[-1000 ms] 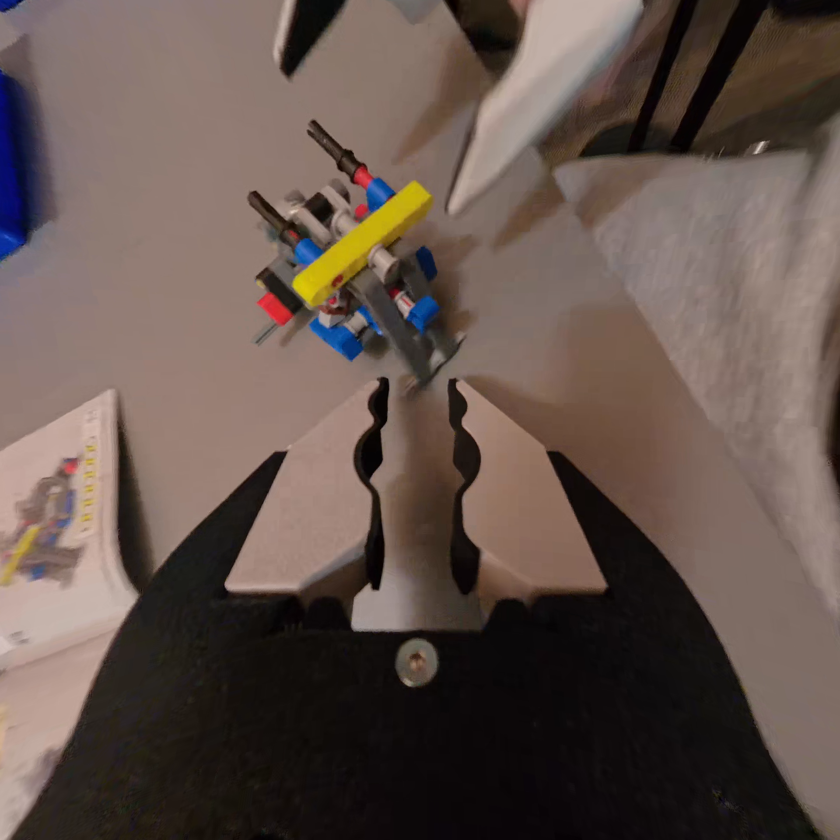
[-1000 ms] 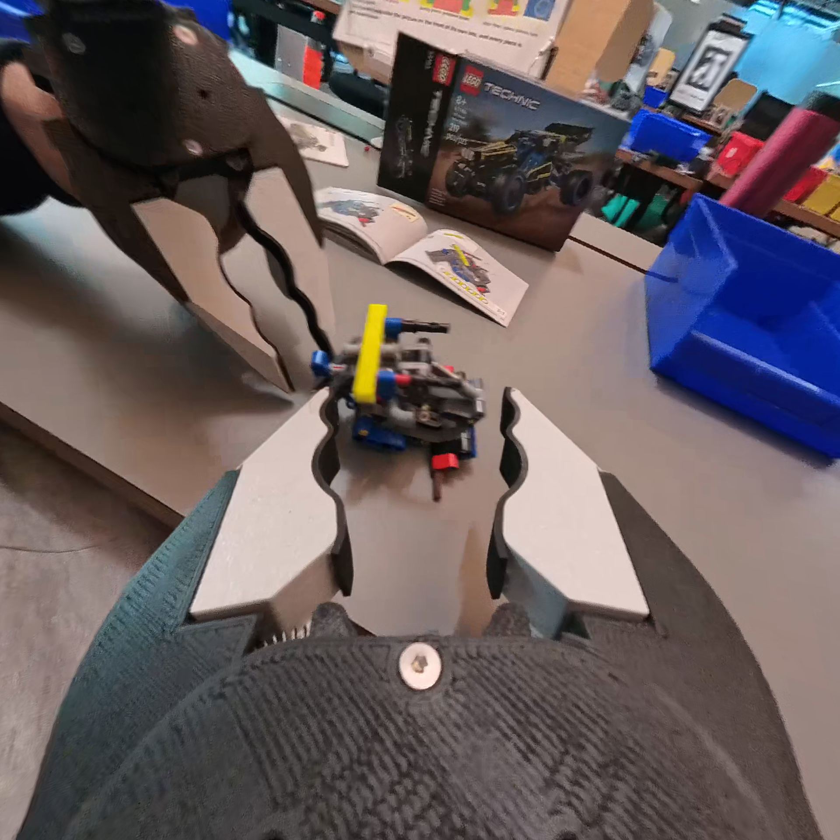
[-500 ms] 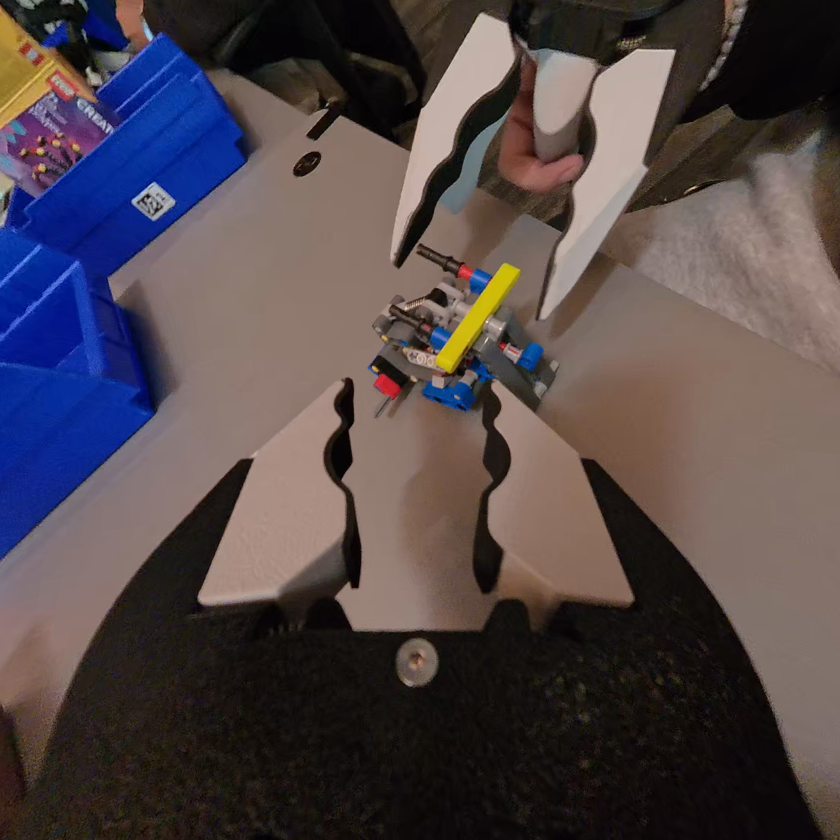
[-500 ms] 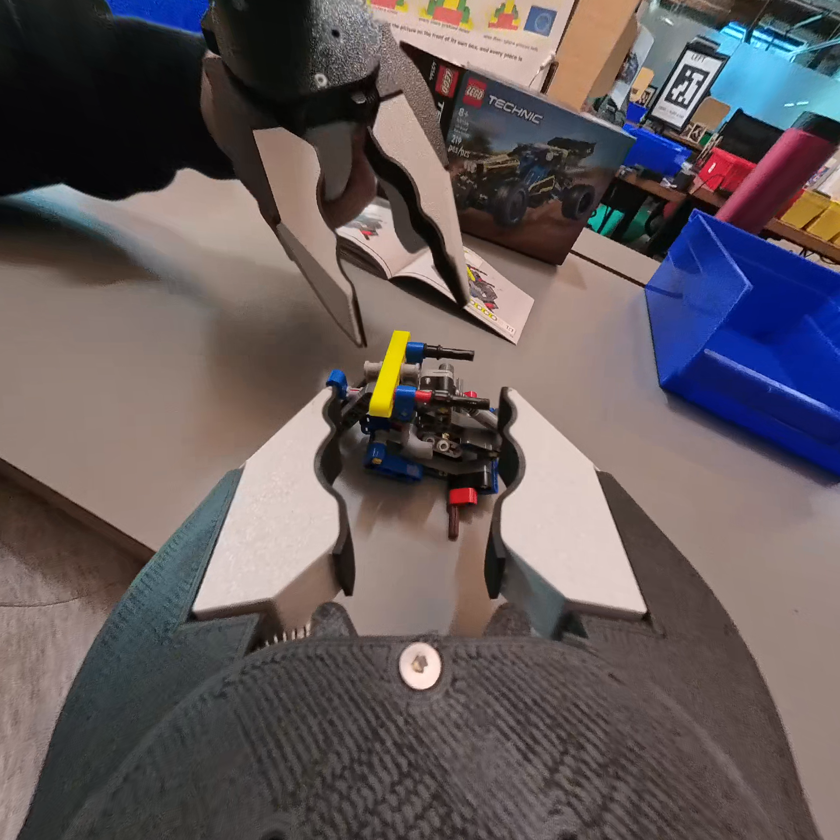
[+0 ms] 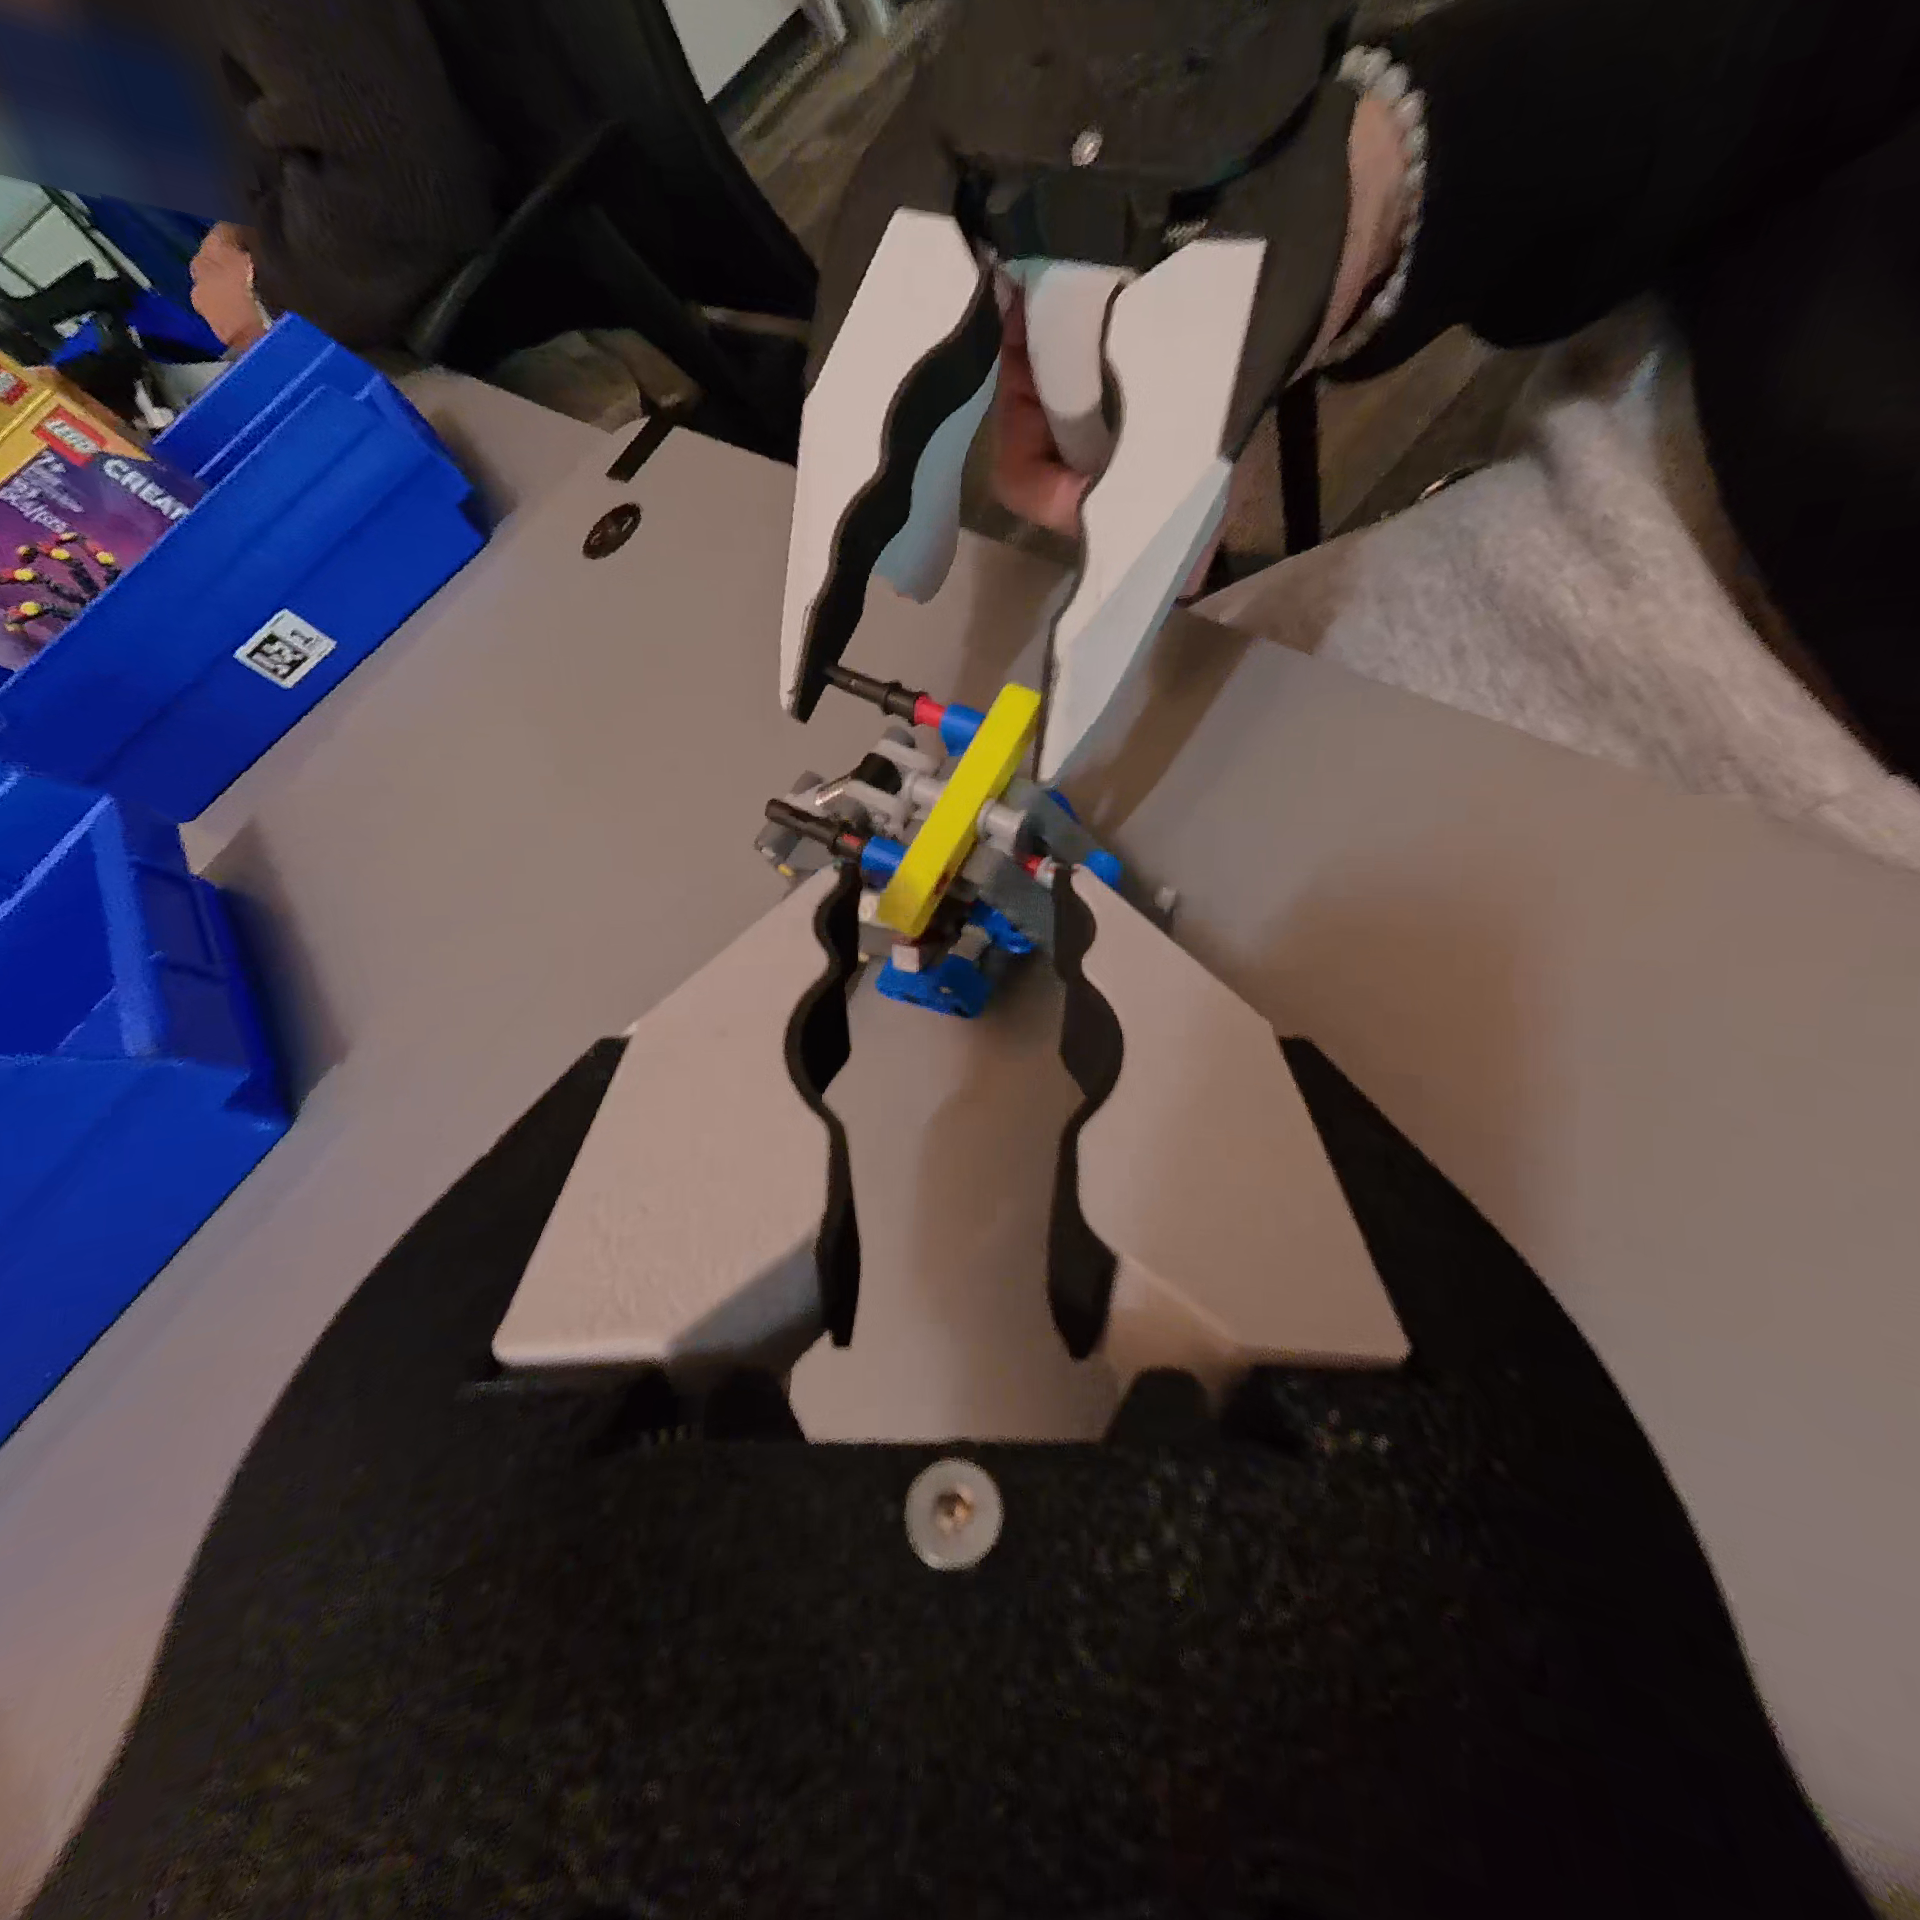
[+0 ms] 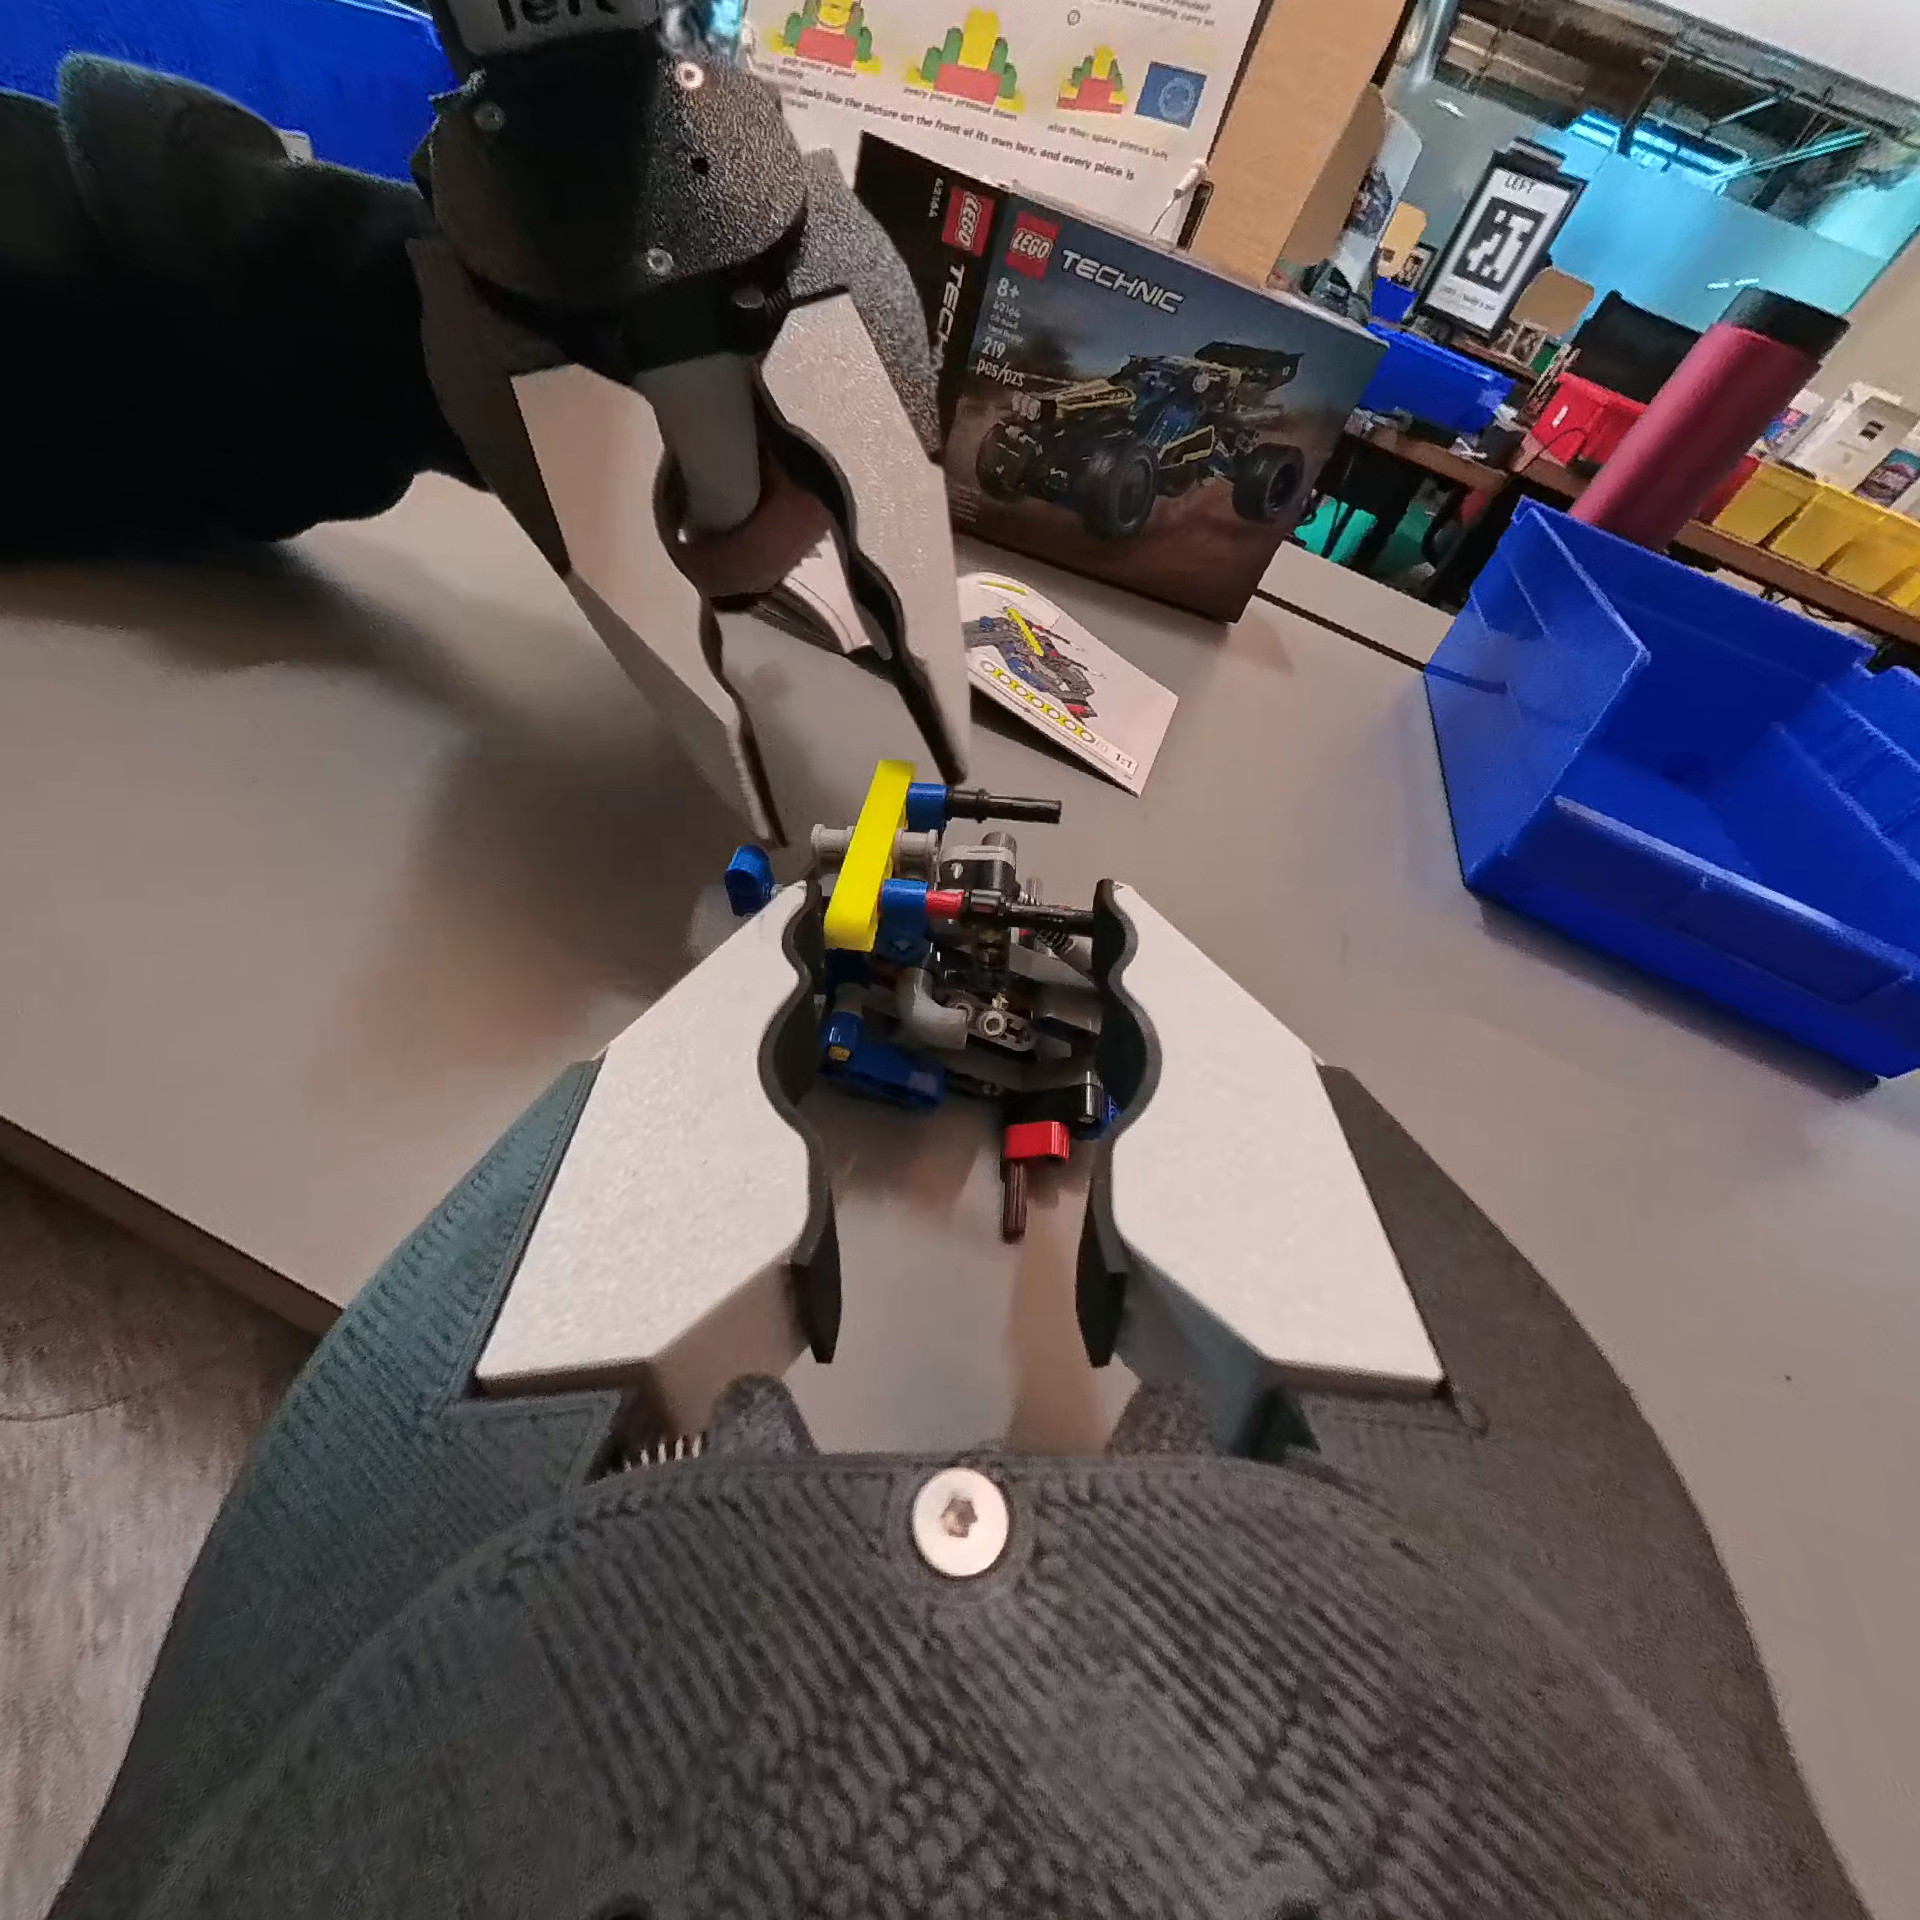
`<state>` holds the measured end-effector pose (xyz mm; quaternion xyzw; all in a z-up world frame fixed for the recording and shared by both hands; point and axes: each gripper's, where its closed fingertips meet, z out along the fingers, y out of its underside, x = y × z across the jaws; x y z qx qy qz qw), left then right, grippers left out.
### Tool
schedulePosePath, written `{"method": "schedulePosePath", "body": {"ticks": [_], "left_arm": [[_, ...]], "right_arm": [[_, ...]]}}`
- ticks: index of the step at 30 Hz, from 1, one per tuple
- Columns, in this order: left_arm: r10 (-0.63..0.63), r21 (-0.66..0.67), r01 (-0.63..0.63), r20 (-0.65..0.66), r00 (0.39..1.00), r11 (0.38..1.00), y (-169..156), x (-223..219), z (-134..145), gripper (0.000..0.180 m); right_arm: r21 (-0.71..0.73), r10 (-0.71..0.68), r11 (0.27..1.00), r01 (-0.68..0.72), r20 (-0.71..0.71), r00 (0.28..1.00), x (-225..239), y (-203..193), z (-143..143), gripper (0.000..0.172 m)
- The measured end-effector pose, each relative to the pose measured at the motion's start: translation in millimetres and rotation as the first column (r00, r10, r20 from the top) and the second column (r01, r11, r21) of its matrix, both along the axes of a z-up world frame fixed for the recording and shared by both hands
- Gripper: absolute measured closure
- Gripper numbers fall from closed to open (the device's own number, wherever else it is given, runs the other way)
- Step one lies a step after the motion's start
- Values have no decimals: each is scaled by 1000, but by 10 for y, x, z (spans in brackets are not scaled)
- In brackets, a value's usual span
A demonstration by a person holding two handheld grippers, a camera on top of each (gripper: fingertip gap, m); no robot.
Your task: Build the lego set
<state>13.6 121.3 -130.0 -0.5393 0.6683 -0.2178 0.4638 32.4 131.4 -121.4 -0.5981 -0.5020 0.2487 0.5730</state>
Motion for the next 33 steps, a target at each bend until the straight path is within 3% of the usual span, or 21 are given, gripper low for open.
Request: {"method": "schedulePosePath", "body": {"ticks": [2, 4, 6, 8, 10, 11, 16, 19, 29, 33], "left_arm": [[6, -31, -7, -25, 1000, 999, -33, -43, -6, 146], [145, -109, -152, -70, 987, 982, 50, -130, -18, 146], [334, -249, -352, -115, 936, 902, 61, -191, -69, 134], [505, -379, -509, -119, 855, 773, -18, -177, -146, 132], [557, -474, -525, -84, 826, 707, -215, -24, -232, 131], [594, -458, -558, -78, 800, 691, -239, 14, -277, 135], [714, -269, -700, -60, 698, 662, -29, 15, -310, 140], [725, -279, -702, -28, 688, 655, 40, 47, -280, 156], [727, -313, -701, -45, 685, 641, 110, 52, -310, 158], [726, -329, -697, -46, 686, 637, 125, 55, -313, 158]], "right_arm": [[-26, 11, 1000, -11, -9, 1000, 7, 6, -10, 123], [-29, 0, 1000, 0, -4, 1000, 21, 37, -13, 124], [-28, -17, 999, 17, 14, 1000, 16, 52, -15, 123], [-27, -36, 999, 37, 31, 999, 1, 62, -15, 123], [-32, -57, 998, 59, 45, 997, -6, 82, -18, 123], [-36, -65, 997, 67, 53, 997, -9, 87, -19, 123], [-59, -103, 992, 107, 68, 992, -14, 114, -12, 123], [-68, -117, 990, 122, 68, 991, -17, 134, 0, 123], [-54, -151, 986, 155, 83, 985, -3, 154, -37, 123], [-72, -194, 978, 195, 25, 981, -4, 179, -4, 121]]}}
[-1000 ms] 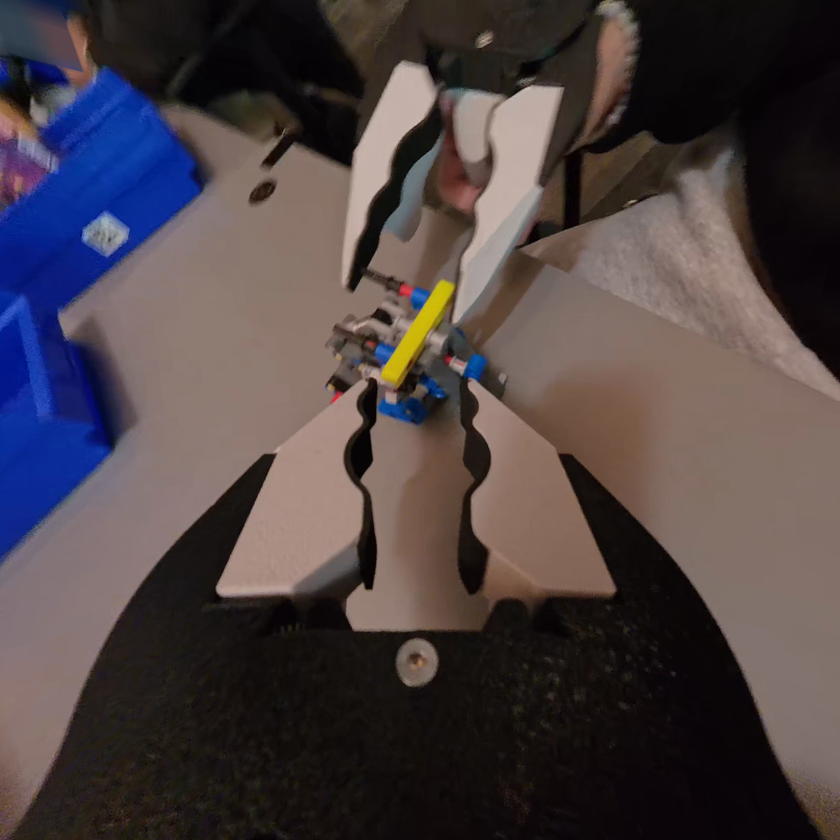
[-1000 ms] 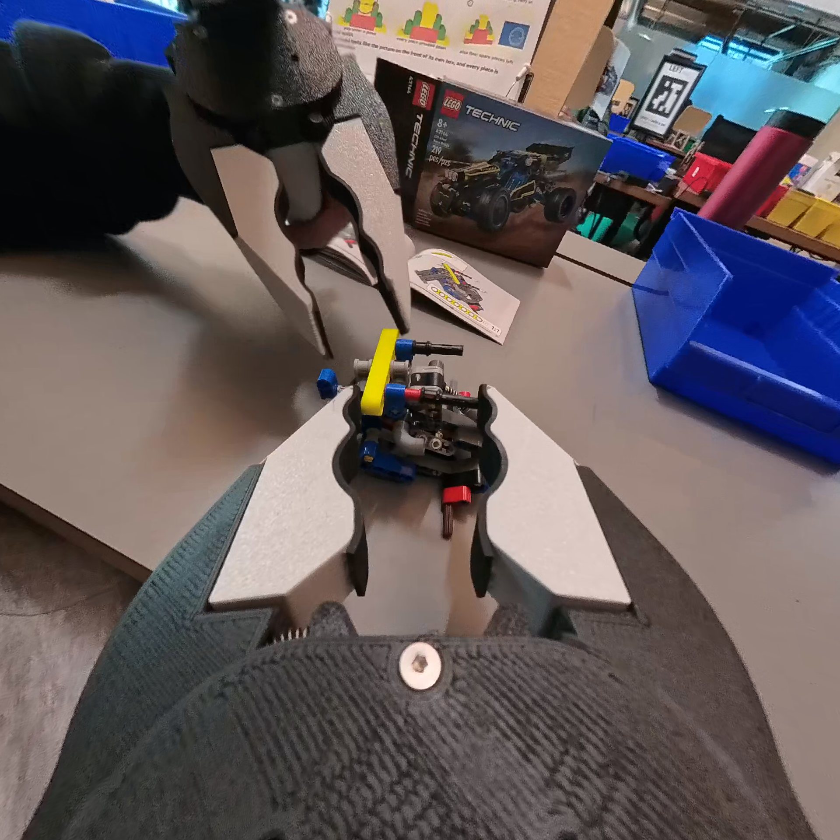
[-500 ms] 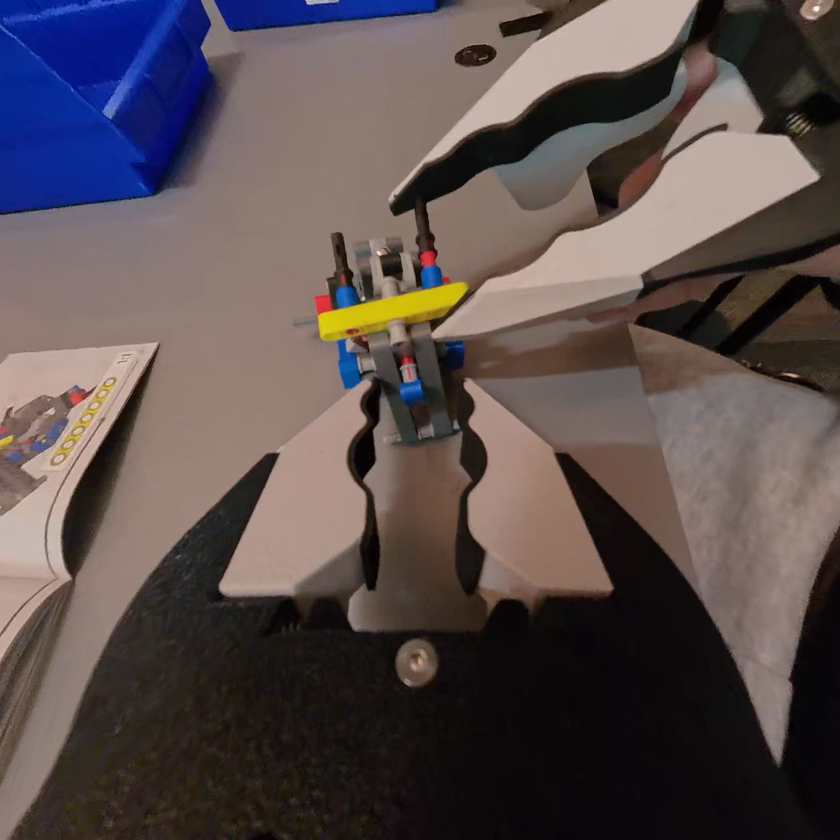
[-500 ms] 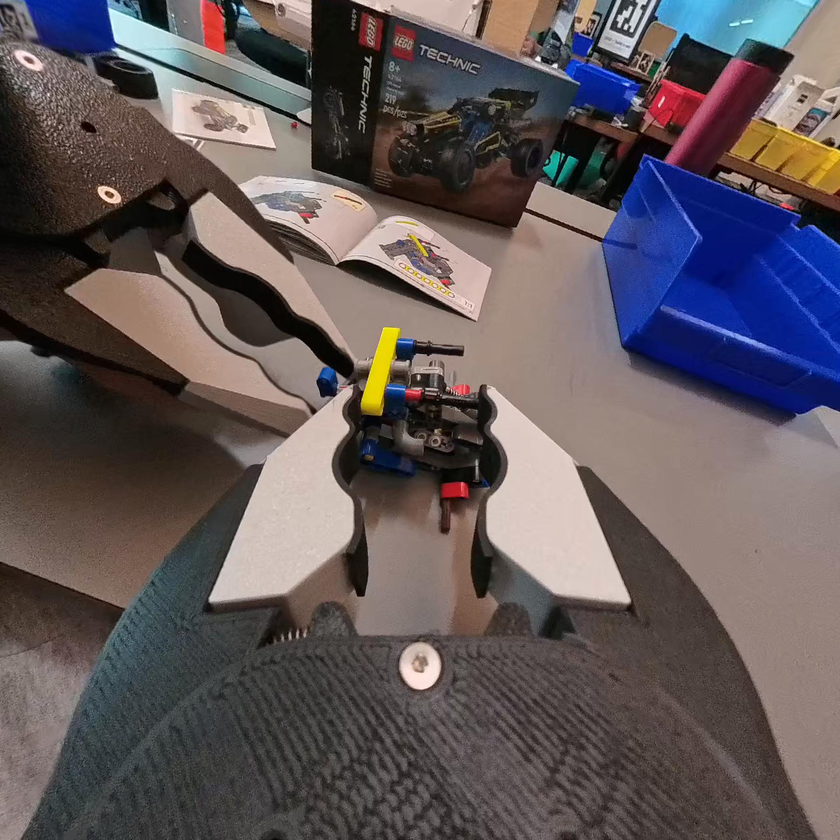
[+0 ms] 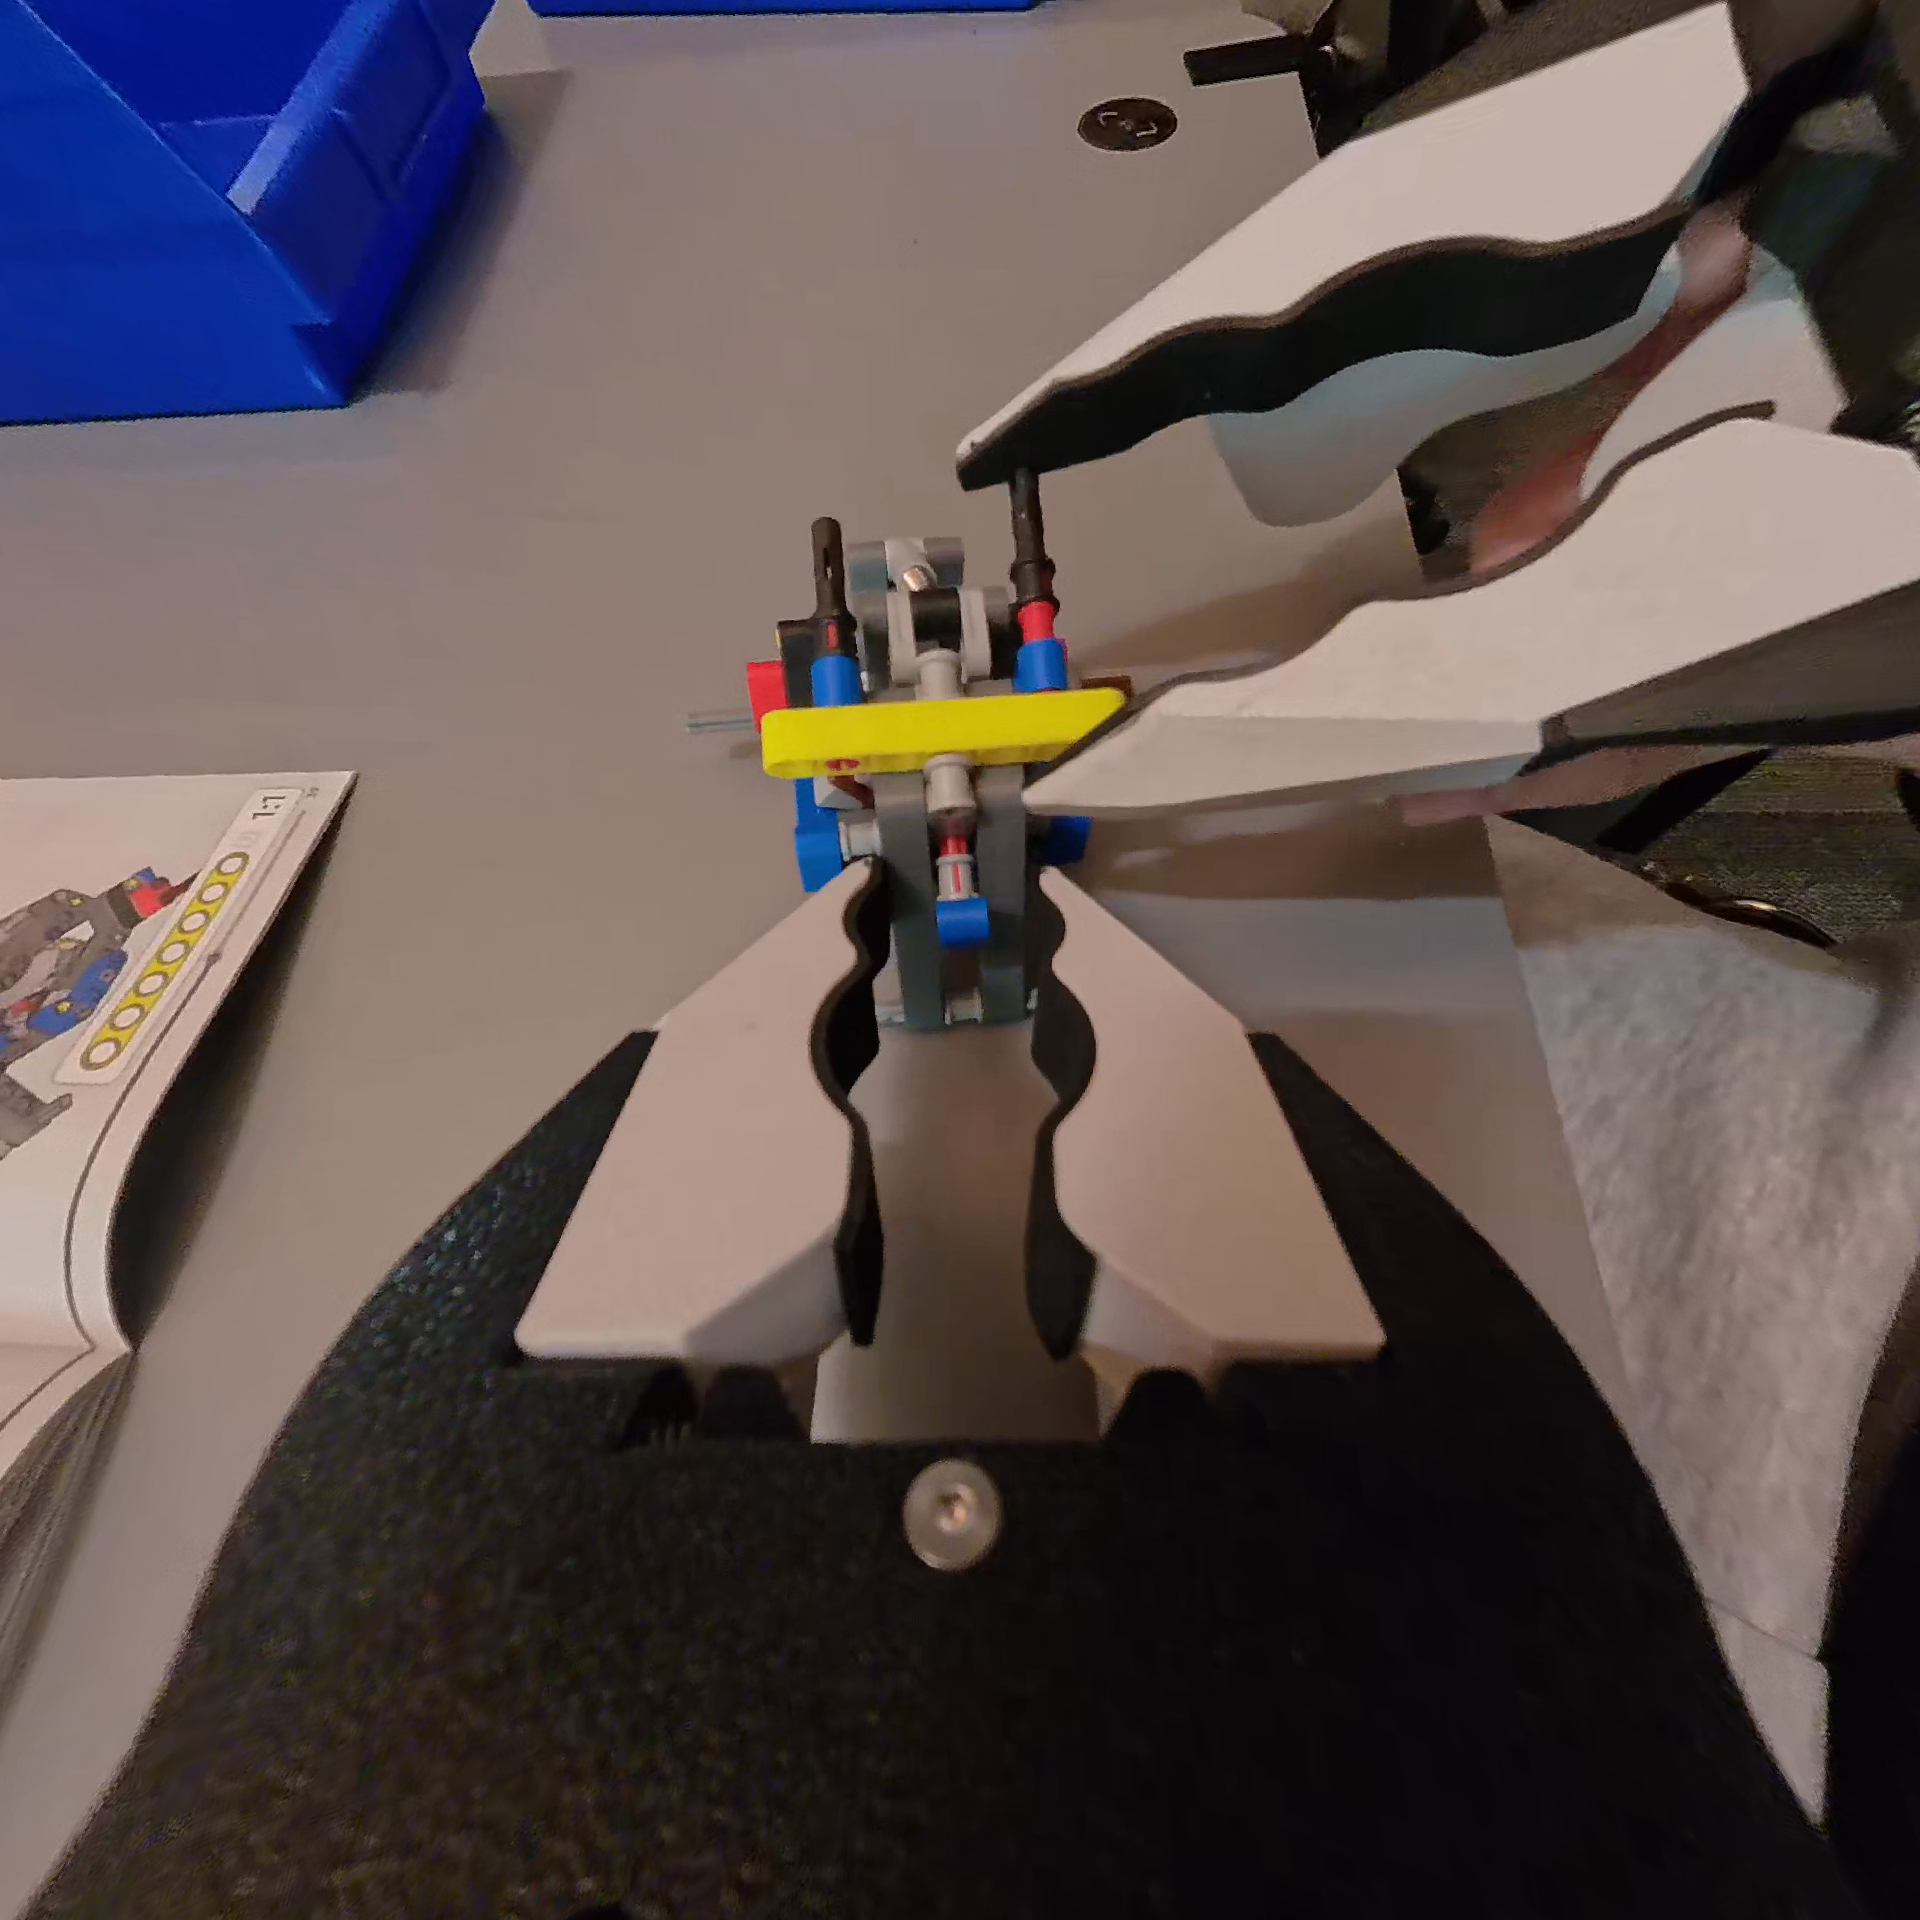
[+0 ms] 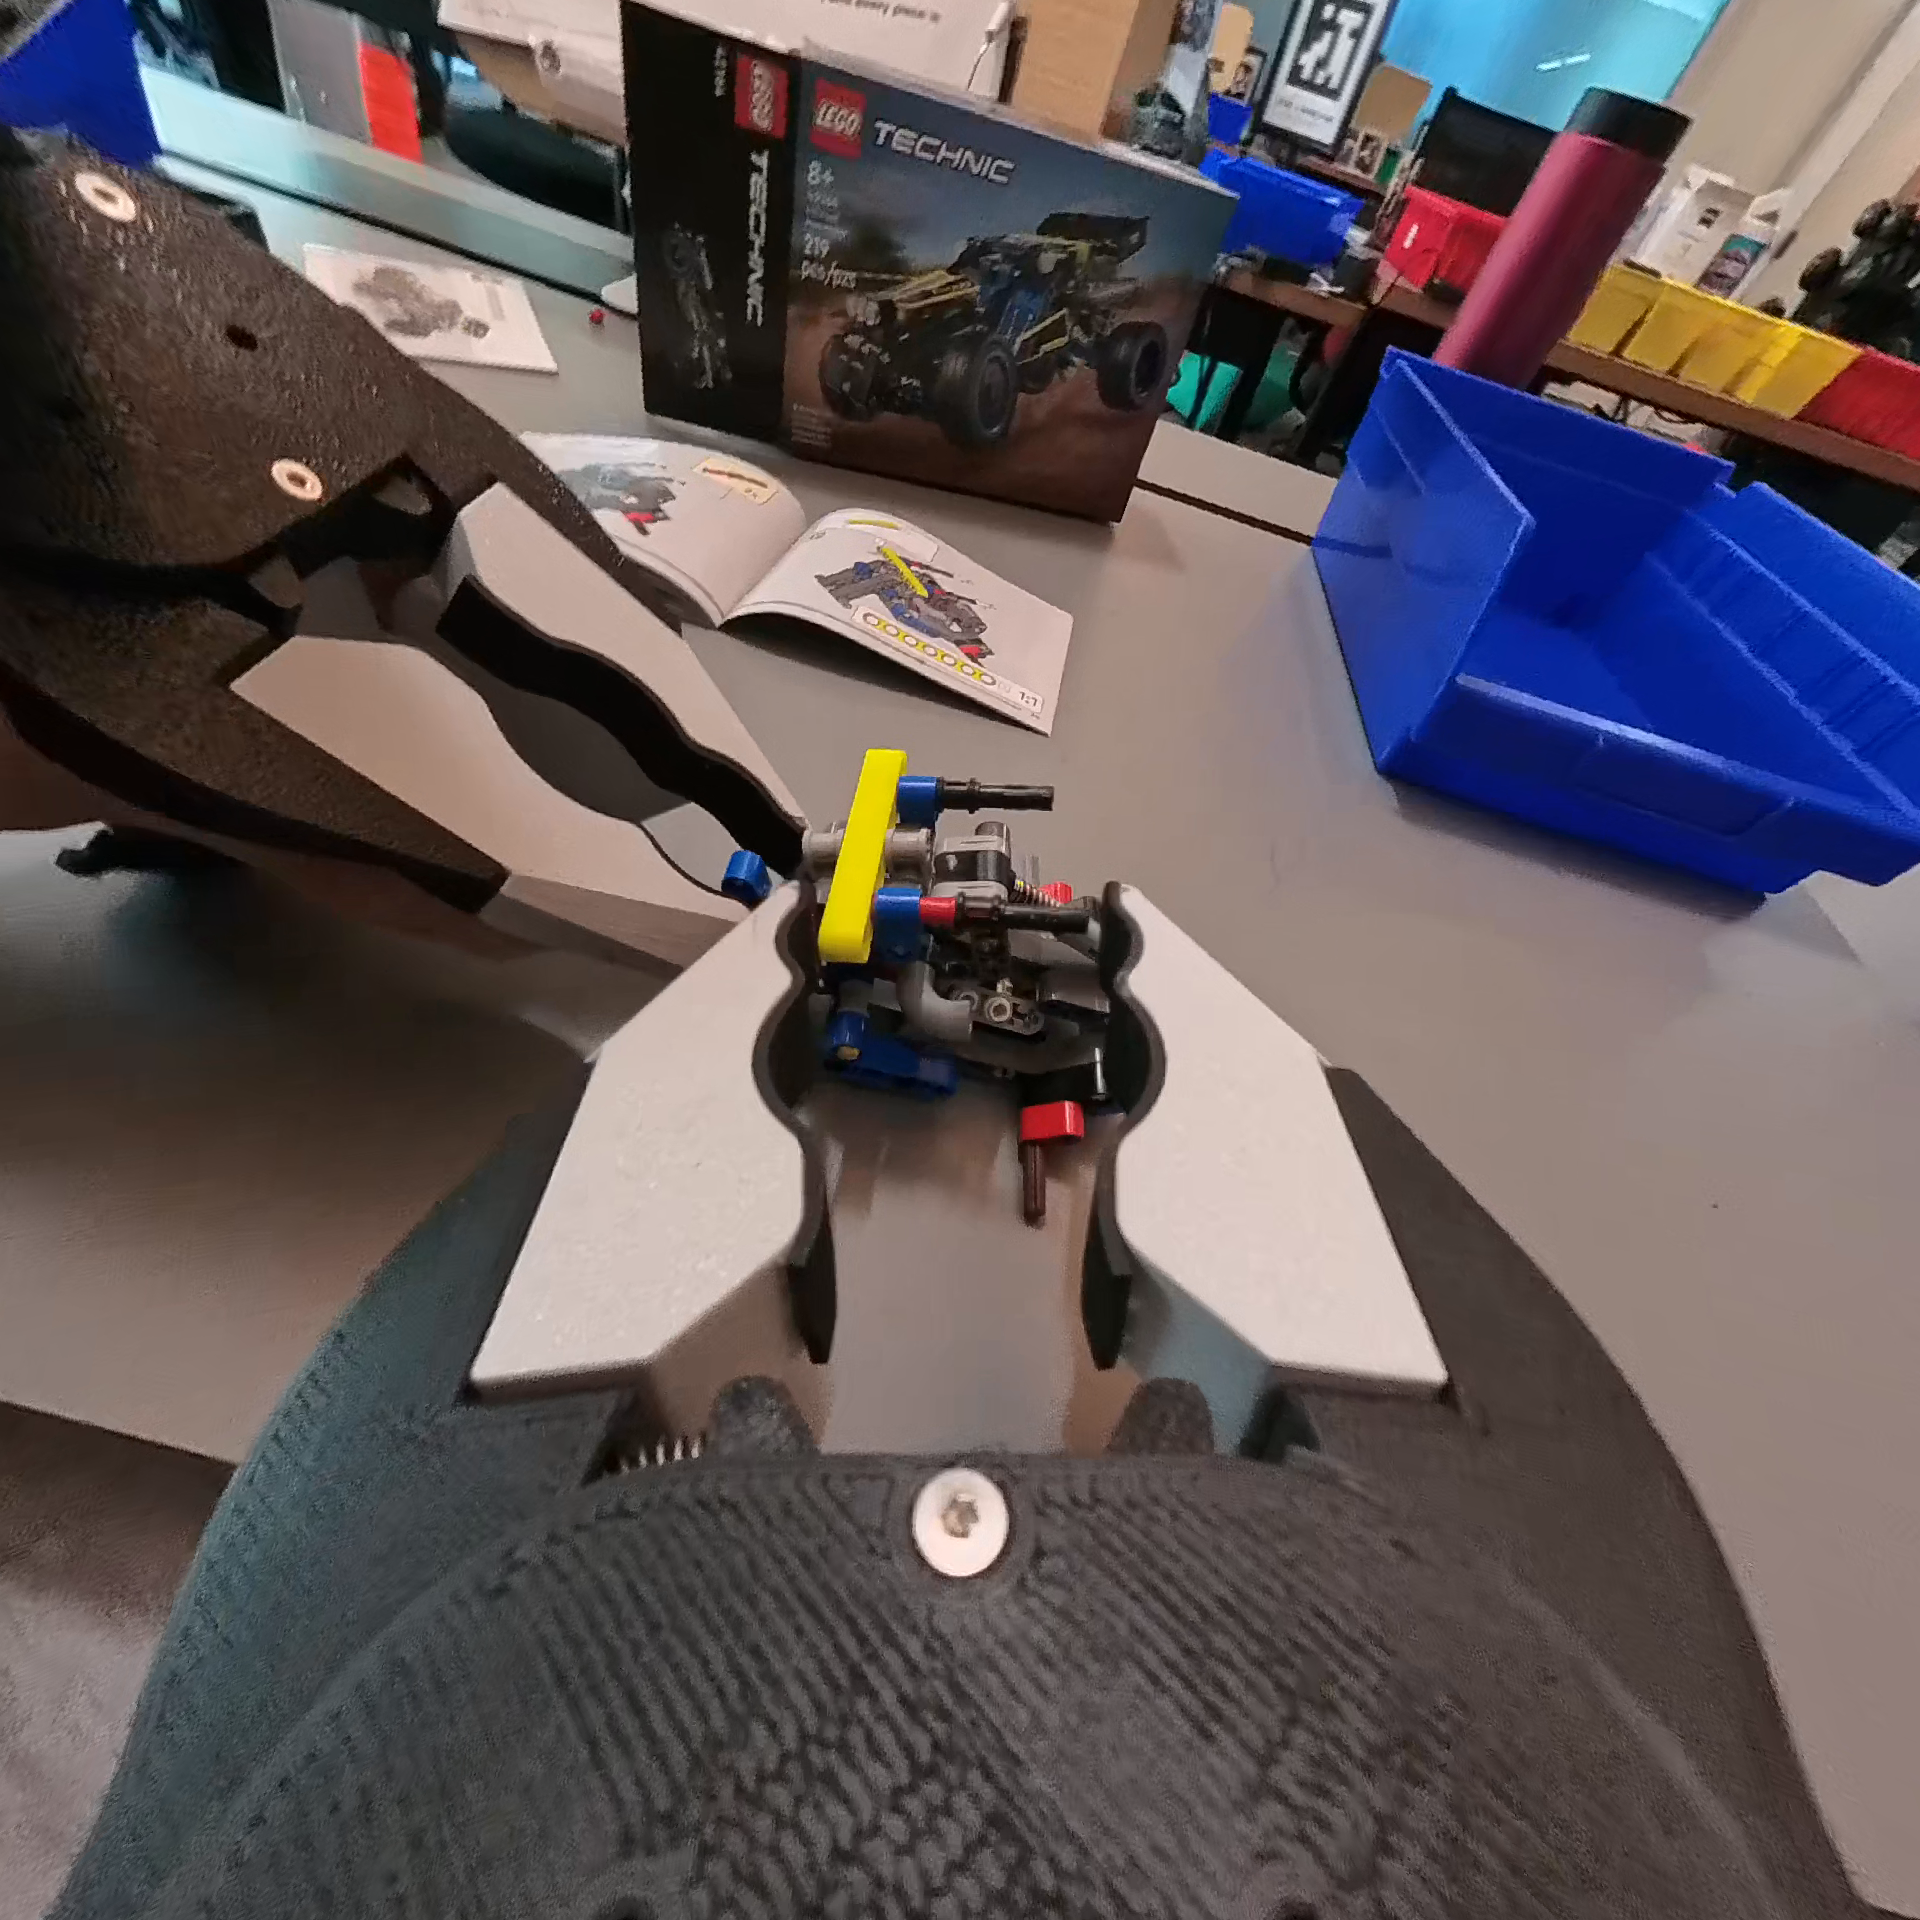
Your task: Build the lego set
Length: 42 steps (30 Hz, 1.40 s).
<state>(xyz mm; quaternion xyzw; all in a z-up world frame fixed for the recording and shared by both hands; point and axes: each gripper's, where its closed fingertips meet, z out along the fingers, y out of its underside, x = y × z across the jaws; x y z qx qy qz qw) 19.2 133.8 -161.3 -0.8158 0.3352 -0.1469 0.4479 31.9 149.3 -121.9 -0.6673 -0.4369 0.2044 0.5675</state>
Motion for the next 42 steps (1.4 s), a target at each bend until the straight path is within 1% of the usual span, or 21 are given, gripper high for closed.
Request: {"method": "schedulePosePath", "body": {"ticks": [4, 6, 11, 15, 17, 20, 27, 29, 33, 37, 42], "left_arm": [[9, -38, -7, 38, 999, 999, 1, -6, -7, 158], [10, -42, -9, 42, 999, 999, 1, -8, -7, 159], [9, -31, -8, 32, 999, 999, 1, -7, -7, 158], [10, -31, -9, 31, 999, 999, 0, -10, -7, 158], [10, -31, -9, 32, 999, 999, 1, -10, -7, 159], [16, -28, -15, 29, 999, 1000, 5, -17, -7, 159], [19, -34, -18, 35, 999, 999, 10, -25, -7, 158], [23, -34, -22, 38, 999, 999, 16, -34, -5, 159], [19, -29, -18, 31, 999, 999, 13, -28, -7, 158], [24, -37, -22, 39, 999, 999, 16, -36, -6, 158], [26, -34, -25, 37, 999, 999, 19, -39, -5, 158]], "right_arm": [[-42, -26, 999, 24, -61, 998, -10, -2, -7, 124], [-53, -35, 998, 32, -58, 998, -13, 1, -30, 123], [-7, -42, 999, 42, -35, 999, 14, 29, -21, 116], [0, -21, 1000, 21, -35, 999, -13, 7, -37, 118], [16, -19, 1000, 19, -28, 999, -35, 2, -42, 114], [52, -21, 998, 22, -22, 1000, -62, 1, -42, 115], [74, -2, 997, 5, -39, 999, -75, 10, -37, 115], [71, 3, 997, 2, -71, 997, -55, 5, 4, 123], [59, 10, 998, -4, -99, 995, -45, 5, 7, 123], [112, 4, 994, 3, -70, 998, -61, 8, 21, 123], [134, 16, 991, -6, -68, 998, -65, 6, 27, 123]]}}
